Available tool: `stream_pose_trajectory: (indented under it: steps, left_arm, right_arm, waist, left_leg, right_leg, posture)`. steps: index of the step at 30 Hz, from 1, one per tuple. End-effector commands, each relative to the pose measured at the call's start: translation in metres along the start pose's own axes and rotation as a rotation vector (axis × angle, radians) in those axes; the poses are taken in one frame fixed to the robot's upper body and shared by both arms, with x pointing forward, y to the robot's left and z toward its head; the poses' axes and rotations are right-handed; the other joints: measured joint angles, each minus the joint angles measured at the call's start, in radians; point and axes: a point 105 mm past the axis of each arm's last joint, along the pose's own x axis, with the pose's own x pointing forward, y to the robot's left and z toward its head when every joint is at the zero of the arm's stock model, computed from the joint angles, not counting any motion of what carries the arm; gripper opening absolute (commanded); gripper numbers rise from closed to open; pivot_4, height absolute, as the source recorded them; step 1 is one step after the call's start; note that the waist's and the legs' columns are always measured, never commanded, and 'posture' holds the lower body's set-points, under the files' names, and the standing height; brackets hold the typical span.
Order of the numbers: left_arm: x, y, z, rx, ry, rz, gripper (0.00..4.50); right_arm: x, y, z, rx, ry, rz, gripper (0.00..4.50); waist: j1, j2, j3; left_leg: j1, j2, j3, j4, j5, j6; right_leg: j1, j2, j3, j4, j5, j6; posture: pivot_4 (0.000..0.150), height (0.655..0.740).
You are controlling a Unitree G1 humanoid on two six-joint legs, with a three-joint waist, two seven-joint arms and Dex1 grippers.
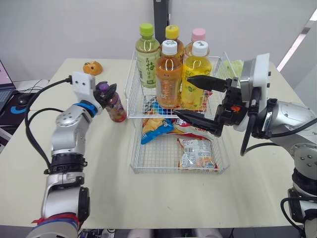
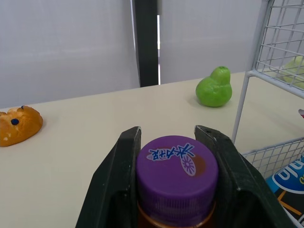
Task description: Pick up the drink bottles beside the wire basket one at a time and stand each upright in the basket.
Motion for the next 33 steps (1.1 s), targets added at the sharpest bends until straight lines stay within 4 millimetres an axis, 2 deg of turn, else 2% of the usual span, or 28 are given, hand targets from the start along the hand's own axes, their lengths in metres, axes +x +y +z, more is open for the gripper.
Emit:
stream_pose_trajectory:
  steps: [1,4,8,11,15,20,25,33]
  left_arm:
    - [-0.016,0.002,0.08,0.074,-0.143,-0.148,1.39]
    - [-0.031,-0.007,0.119,0.082,-0.134,-0.329,1.39]
    - [-0.055,-0.029,0.172,0.029,-0.134,-0.589,1.39]
    - [-0.062,-0.045,0.203,0.036,-0.143,-0.716,1.39]
    - [-0.057,-0.065,0.235,0.044,-0.194,-0.837,1.39]
    - [-0.047,-0.086,0.245,0.043,-0.203,-0.963,1.39]
    - [-0.035,-0.1,0.238,0.055,-0.198,-1.028,1.39]
    - [-0.017,-0.109,0.231,0.014,-0.236,-1.03,1.39]
  right_arm:
    - [-0.002,0.002,0.011,-0.036,-0.032,0.015,4.5]
    - [-0.002,0.002,0.01,-0.034,-0.026,0.026,4.5]
    - [-0.002,0.001,0.01,-0.036,-0.033,0.026,4.5]
    - [-0.001,0.001,0.01,-0.027,-0.043,0.025,4.5]
    - [-0.001,0.0,0.01,-0.027,-0.049,0.02,4.5]
    - [-0.002,-0.001,0.009,-0.037,-0.046,0.003,4.5]
    - [-0.004,-0.001,0.01,-0.044,-0.042,-0.018,4.5]
    - [-0.006,0.002,0.011,-0.038,-0.035,-0.042,4.5]
  waist:
    - [0.001,-0.001,0.0]
    - [0.003,-0.002,0.001]
    - [0.011,-0.002,0.001]
    - [0.011,-0.002,0.001]
    - [0.01,-0.002,0.001]
    - [0.004,-0.002,0.001]
    - [-0.006,-0.001,0.001]
    - [-0.004,-0.002,0.001]
  left_leg:
    - [-0.002,0.0,0.0,0.0,0.0,0.0]
    - [-0.011,0.0,0.0,0.002,0.0,-0.001]
    - [-0.014,-0.002,-0.001,0.003,0.0,-0.001]
    - [-0.014,-0.002,-0.002,0.003,0.0,0.0]
    - [-0.013,-0.002,-0.002,0.004,0.001,0.0]
    - [-0.012,-0.002,-0.002,0.003,0.001,0.0]
    - [-0.013,-0.001,-0.002,0.003,0.002,0.0]
    - [-0.013,-0.002,-0.002,0.004,0.002,0.0]
  right_leg:
    - [-0.002,0.0,0.0,0.0,0.0,0.0]
    - [-0.009,0.0,0.0,0.001,0.0,0.0]
    - [-0.01,-0.001,-0.001,-0.001,0.0,0.0]
    - [-0.009,-0.001,-0.001,-0.003,0.0,0.0]
    - [-0.009,-0.001,-0.002,0.001,0.0,0.0]
    - [-0.009,0.0,-0.002,0.002,0.0,0.0]
    - [-0.011,0.0,-0.002,0.002,0.0,0.0]
    - [-0.01,-0.001,-0.001,0.002,0.0,0.0]
  posture:
    - [0.15,0.74]
    - [0.15,0.74]
    - [0.15,0.74]
    - [0.15,0.74]
    - [0.15,0.74]
    - [0.15,0.74]
    - [0.15,0.74]
    - [0.15,0.74]
